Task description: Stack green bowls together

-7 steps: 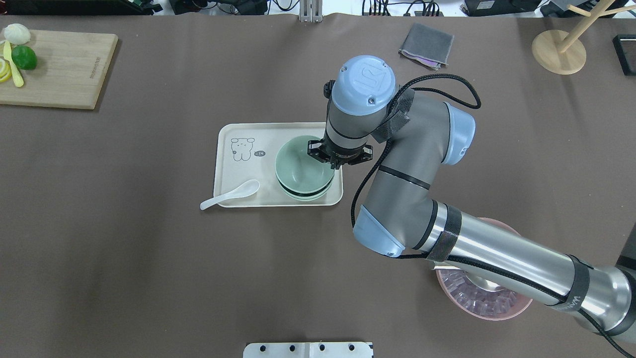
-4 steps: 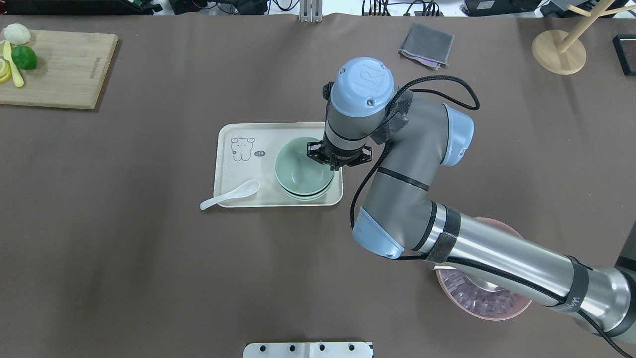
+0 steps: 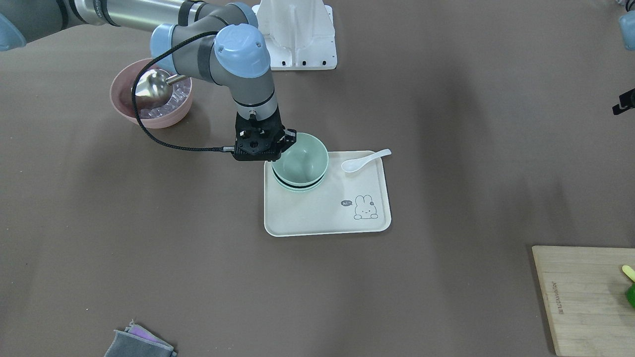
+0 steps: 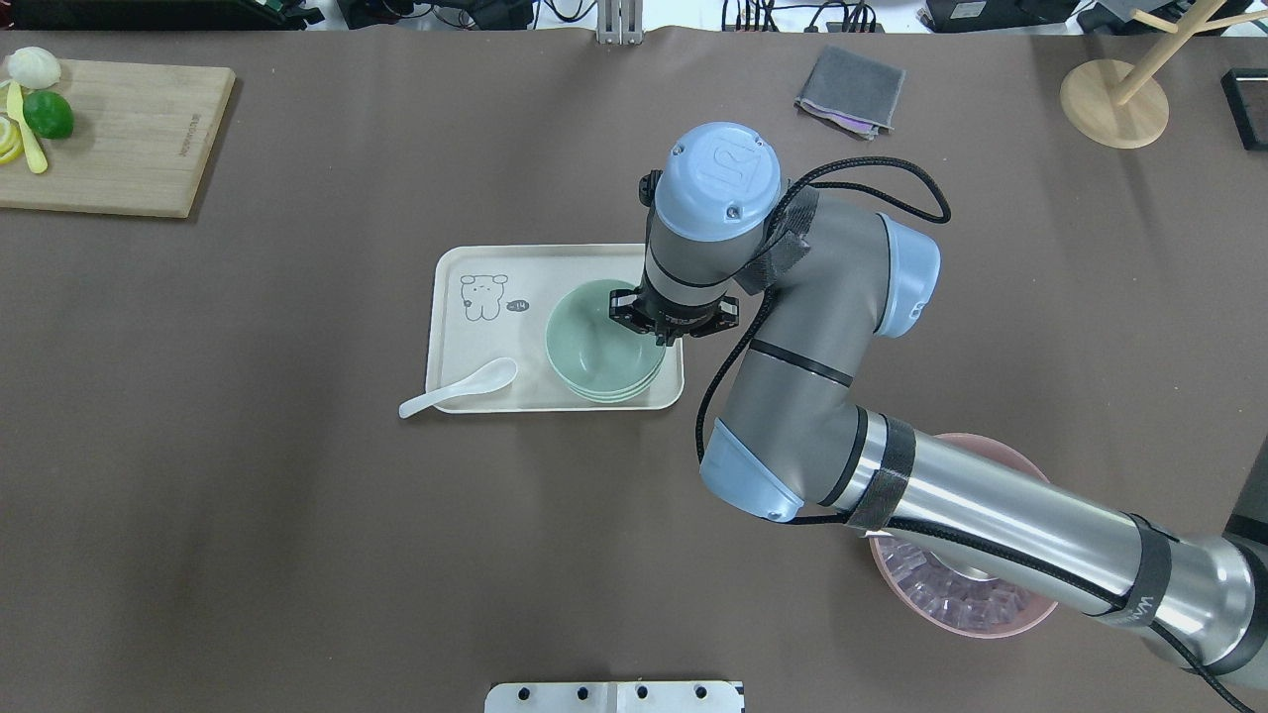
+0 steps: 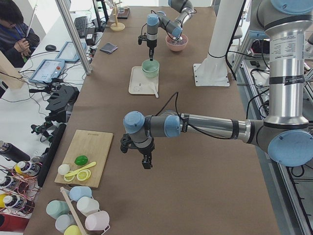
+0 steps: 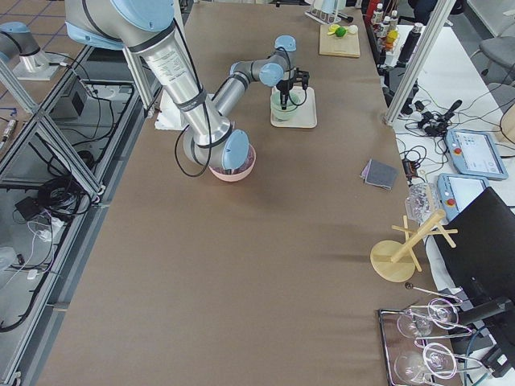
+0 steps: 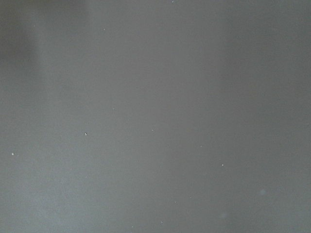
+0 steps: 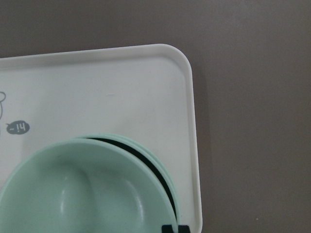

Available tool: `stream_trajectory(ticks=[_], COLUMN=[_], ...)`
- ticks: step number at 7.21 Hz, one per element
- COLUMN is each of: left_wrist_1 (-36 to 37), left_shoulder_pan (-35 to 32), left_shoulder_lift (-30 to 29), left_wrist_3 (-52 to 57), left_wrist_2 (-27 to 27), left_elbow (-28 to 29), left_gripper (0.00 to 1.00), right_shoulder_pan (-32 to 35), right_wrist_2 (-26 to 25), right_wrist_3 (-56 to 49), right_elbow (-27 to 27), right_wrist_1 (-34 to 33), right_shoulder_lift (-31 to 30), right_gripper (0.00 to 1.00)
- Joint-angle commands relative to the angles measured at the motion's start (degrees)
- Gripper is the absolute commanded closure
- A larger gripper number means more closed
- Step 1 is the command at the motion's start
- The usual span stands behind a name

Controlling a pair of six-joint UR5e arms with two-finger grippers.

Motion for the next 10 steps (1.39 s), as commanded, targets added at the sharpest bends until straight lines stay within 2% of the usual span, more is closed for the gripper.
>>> stream_trajectory(ticks=[1,2,6,8,10], left_wrist_1=[-0.09,-0.09,0.00,0.09,0.26], left_shoulder_pan=[-0.03,-0.03,-0.11,-4.21,-10.81], left_shoulder_lift=[0.00,0.00,0.17,1.76,4.04], left_wrist_3=[0.03,0.03,0.03,0.47,4.15], left_wrist_2=[0.09,0.00,0.09,0.44,0.53], left_elbow=[0.00,0.00,0.09,0.00,-0.53], left_gripper=[0.02,0.02,0.02,0.02,0.02], right_shoulder_pan=[-0.49,-0.67,0.55,4.57,11.41], right_wrist_2=[-0.75,-2.50,-2.08,0.19,4.76], right_wrist_3=[-0.20,-0.28,-0.11,-1.68,-10.33], right_elbow=[-0.06,-0.06,0.99,2.83,10.00], right_wrist_1=[0.09,0.09,1.93,1.23,-0.68], right_shoulder_lift=[0.00,0.09,2.11,1.24,-7.41], right_gripper=[0.35,0.00,0.00,0.00,0.00])
